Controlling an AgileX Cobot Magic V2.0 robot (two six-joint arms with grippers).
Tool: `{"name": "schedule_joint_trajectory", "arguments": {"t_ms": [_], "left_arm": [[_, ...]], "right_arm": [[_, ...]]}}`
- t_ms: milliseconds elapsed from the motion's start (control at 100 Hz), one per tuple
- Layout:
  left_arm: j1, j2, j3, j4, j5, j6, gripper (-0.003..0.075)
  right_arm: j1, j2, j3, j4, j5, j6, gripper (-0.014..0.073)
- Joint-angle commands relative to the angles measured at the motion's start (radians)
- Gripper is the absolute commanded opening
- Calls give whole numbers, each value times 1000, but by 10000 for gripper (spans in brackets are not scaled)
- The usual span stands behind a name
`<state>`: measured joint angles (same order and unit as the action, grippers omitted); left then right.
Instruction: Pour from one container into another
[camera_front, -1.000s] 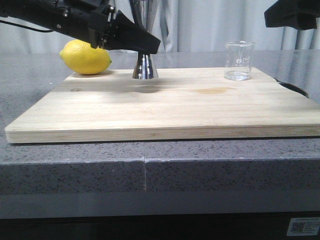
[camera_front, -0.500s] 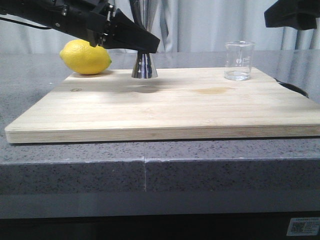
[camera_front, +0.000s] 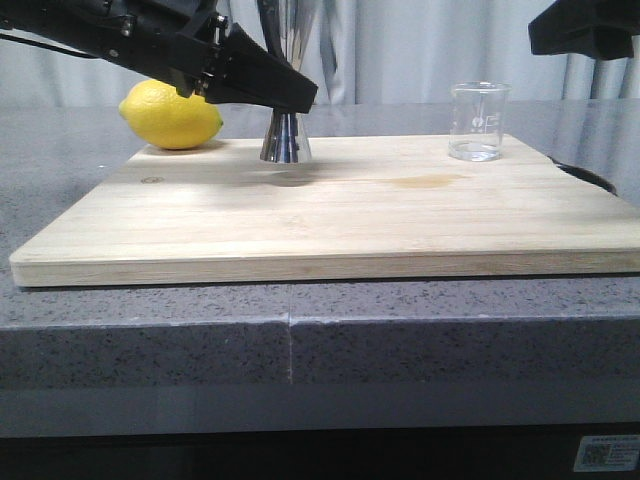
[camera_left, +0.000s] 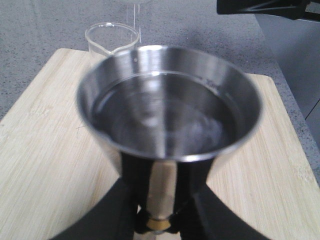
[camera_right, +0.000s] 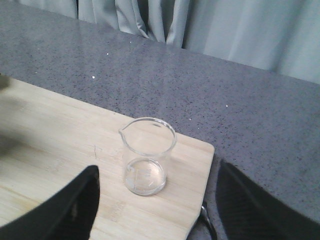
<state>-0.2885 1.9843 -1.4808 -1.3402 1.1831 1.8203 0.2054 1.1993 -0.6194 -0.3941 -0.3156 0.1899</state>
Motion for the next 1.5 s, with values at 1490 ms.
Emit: {"name": "schedule_joint_trajectory", "arguments": {"t_ms": [1490], "left_arm": [[3,-23,-22,-101,74,36,50]], "right_arm": [[-6,-33,-22,2,-68,-1,449]]}}
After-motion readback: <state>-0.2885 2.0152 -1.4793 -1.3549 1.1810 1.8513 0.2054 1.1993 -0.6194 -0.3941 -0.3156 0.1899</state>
